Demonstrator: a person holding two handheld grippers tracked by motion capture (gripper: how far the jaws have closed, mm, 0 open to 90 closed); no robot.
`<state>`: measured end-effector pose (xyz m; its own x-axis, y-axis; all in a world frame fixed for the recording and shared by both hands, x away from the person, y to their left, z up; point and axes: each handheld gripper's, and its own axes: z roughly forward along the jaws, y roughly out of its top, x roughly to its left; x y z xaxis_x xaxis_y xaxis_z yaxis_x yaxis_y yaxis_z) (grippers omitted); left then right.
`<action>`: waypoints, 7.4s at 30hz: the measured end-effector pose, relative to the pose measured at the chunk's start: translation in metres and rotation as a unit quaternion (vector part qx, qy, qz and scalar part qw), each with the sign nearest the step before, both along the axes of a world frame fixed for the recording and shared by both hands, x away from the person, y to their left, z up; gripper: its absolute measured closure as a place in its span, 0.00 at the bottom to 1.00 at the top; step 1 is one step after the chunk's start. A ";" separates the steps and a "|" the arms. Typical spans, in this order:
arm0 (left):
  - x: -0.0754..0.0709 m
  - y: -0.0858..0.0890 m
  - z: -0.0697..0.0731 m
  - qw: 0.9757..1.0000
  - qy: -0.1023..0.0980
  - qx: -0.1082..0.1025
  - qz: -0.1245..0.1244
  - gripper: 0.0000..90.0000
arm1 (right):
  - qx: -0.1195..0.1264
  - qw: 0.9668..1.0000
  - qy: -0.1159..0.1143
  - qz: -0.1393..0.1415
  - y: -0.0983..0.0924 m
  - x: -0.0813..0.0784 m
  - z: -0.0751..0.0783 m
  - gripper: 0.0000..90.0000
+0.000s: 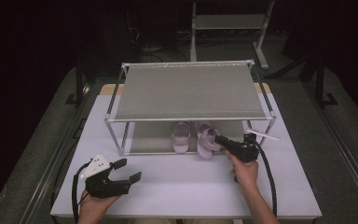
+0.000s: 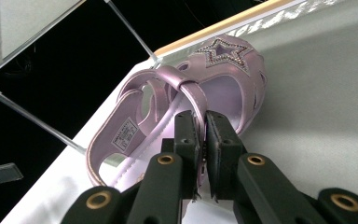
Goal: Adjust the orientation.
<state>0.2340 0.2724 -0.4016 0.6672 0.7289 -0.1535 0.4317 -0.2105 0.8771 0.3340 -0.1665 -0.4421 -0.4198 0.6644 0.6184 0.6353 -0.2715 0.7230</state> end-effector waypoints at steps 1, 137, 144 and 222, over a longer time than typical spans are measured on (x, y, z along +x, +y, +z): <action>0.000 0.000 0.000 1.000 0.000 0.001 0.000 0.25 | -0.007 1.000 -0.002 0.004 0.001 0.001 0.001 0.93; -0.004 -0.004 0.002 1.000 0.002 -0.007 -0.014 0.25 | -0.037 0.998 -0.018 -0.038 0.029 0.018 -0.003 0.88; -0.004 -0.003 0.002 1.000 0.001 -0.006 -0.014 0.25 | -0.030 0.998 -0.019 -0.044 0.031 0.019 -0.004 0.85; -0.008 -0.006 0.002 1.000 0.000 -0.006 -0.021 0.25 | 0.000 1.000 -0.003 -0.004 -0.020 -0.030 -0.007 0.73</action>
